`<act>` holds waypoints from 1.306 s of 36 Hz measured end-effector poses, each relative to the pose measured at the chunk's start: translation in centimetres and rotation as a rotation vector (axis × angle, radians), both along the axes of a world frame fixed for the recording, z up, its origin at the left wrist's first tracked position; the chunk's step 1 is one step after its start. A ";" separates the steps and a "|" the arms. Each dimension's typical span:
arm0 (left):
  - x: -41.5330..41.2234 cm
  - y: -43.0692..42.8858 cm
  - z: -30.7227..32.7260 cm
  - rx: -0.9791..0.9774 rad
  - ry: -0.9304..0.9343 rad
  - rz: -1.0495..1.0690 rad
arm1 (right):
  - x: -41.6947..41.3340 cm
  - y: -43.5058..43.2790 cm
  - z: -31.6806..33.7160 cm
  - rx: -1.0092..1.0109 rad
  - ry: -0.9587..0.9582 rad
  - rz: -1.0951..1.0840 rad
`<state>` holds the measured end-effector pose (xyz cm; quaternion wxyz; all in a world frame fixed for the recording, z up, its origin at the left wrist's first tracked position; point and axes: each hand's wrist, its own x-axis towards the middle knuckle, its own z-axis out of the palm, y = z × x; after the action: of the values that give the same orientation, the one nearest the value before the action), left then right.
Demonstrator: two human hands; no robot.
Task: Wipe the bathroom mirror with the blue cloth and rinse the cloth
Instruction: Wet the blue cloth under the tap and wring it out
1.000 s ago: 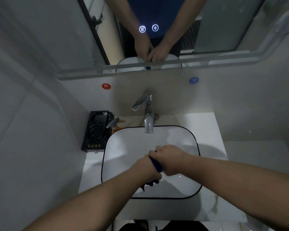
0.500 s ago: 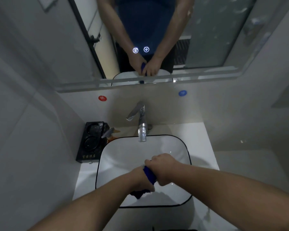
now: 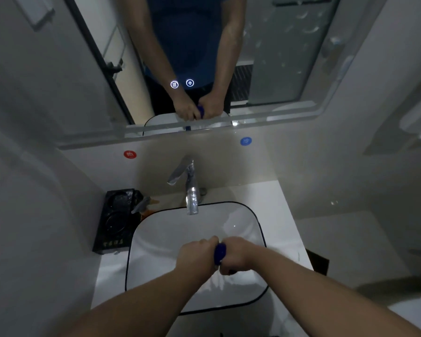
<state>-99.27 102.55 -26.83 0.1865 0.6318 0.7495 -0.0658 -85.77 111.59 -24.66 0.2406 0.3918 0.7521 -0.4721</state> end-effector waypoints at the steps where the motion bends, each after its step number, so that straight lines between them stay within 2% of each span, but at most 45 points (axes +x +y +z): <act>1: 0.1 0.3 0.1 -0.027 -0.002 0.006 | 0.4 0.0 -0.1 -0.031 0.015 -0.017; 4: -0.4 0.9 0.0 -0.192 -0.112 0.094 | 1.0 -0.6 -0.9 0.002 0.026 -0.023; 9: -2.1 1.9 2.0 -0.532 -0.629 0.490 | 0.9 -2.6 -1.3 0.672 0.199 0.181; 13: -3.3 2.2 6.7 -0.825 -0.878 0.573 | 1.5 -3.0 -1.4 0.826 0.305 0.259; 15: -3.3 1.9 8.6 -0.880 -0.950 0.577 | 1.4 -2.1 -1.5 0.844 0.345 0.302; 17: -2.8 1.3 9.6 -0.843 -0.916 0.520 | 1.1 -1.4 -0.7 0.789 0.330 0.342; 22: -1.0 -0.5 7.4 -0.410 -0.540 0.244 | -1.2 -1.3 3.3 0.667 0.094 0.568; 26: -1.0 -2.0 5.0 -0.328 -0.301 0.256 | -3.8 -1.9 4.5 0.633 -0.096 0.747; 29: -1.3 -2.4 3.7 -0.292 -0.176 0.216 | -4.9 -2.4 4.2 0.625 -0.128 0.775; 32: -1.8 -2.4 3.3 -0.209 -0.155 0.190 | -5.3 -2.1 4.2 0.600 -0.129 0.721; 37: -2.4 -2.1 4.3 -0.057 -0.155 0.112 | -3.8 -1.2 4.2 0.526 -0.035 0.460; 41: -2.3 -1.5 5.7 -0.061 -0.183 0.034 | -2.1 -1.1 4.3 0.438 0.042 0.294; 47: -1.3 -1.1 7.4 -0.122 -0.246 0.052 | 0.7 -1.3 4.4 0.313 0.141 0.146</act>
<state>-100.54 101.45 -19.41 0.3167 0.6029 0.7317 -0.0287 -85.11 110.26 -20.28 0.1571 0.3349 0.8577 -0.3571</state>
